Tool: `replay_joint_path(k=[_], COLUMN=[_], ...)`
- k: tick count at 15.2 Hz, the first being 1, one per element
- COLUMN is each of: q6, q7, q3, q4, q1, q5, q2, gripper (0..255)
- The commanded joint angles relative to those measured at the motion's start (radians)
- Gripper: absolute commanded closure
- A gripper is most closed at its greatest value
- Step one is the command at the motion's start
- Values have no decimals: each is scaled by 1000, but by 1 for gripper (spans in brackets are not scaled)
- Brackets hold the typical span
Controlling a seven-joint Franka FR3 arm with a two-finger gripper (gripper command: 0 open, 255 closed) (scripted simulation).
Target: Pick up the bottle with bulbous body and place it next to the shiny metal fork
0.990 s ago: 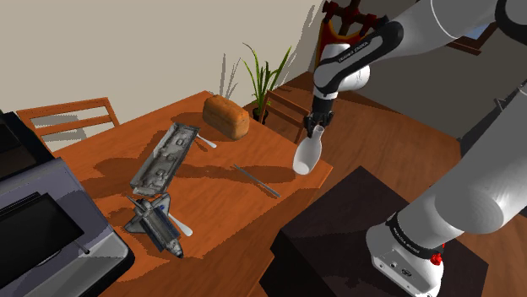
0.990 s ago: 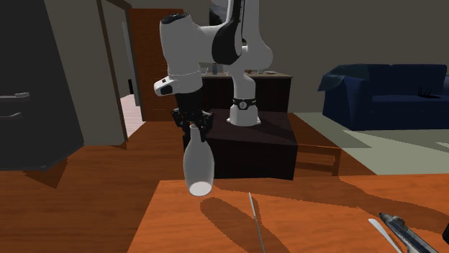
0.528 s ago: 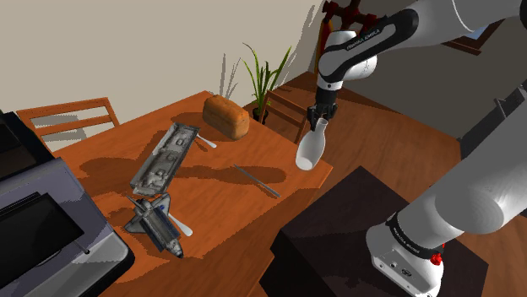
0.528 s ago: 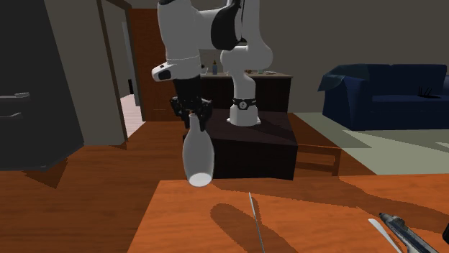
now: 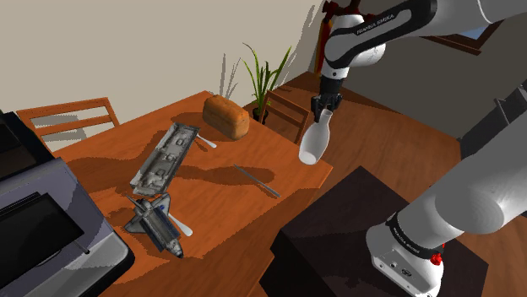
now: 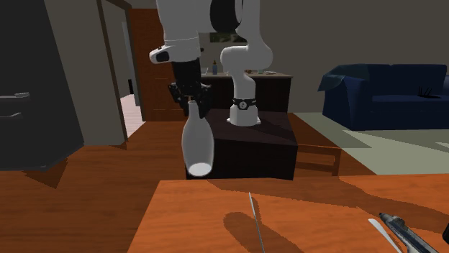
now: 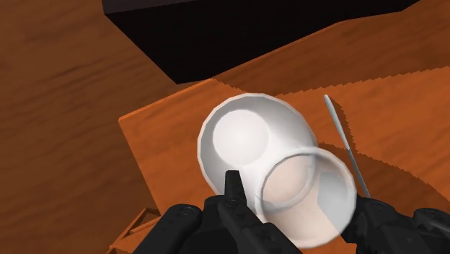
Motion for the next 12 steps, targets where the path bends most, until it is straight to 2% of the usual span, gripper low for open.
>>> replay_joint_path(k=[1, 12], q6=[-26, -174], q7=[2, 10], q3=[1, 3], q4=[10, 82], q1=[1, 2], q5=[-2, -13], q2=[-16, -92], gripper=[255, 255])
